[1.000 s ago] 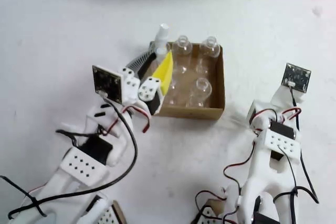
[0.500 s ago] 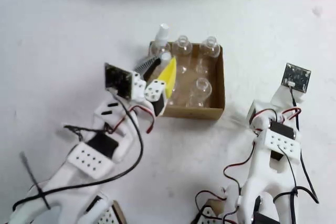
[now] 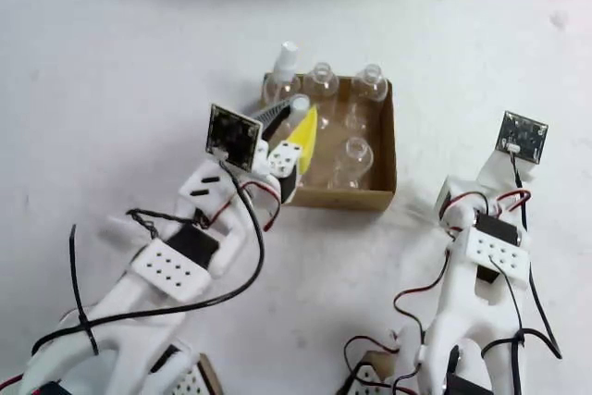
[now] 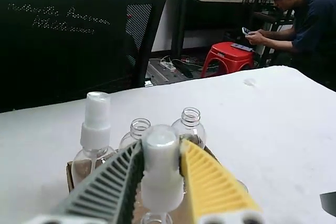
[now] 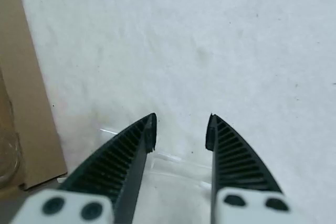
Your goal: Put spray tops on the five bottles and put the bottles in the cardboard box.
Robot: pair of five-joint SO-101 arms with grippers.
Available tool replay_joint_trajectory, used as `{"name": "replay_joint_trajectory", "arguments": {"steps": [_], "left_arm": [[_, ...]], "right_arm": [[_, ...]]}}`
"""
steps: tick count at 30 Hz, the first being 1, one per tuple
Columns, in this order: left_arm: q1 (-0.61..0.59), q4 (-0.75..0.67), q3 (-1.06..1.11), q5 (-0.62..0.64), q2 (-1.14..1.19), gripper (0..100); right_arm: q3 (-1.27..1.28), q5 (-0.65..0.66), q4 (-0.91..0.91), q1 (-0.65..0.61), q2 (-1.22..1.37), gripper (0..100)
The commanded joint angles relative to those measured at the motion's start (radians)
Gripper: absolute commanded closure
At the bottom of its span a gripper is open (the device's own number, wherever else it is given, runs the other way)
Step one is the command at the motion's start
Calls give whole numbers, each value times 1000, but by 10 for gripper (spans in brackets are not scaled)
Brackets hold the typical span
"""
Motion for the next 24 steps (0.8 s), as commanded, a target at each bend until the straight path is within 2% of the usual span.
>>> {"name": "replay_joint_trajectory", "arguments": {"steps": [1, 21, 24], "left_arm": [[12, -25, -15, -14, 1, 980], [4, -20, 29, -17, 2, 976], [4, -9, 32, -17, 2, 877]], "right_arm": [[-5, 3, -19, 2, 1, 858], [-5, 3, -18, 2, 1, 858], [-5, 3, -18, 2, 1, 858]]}}
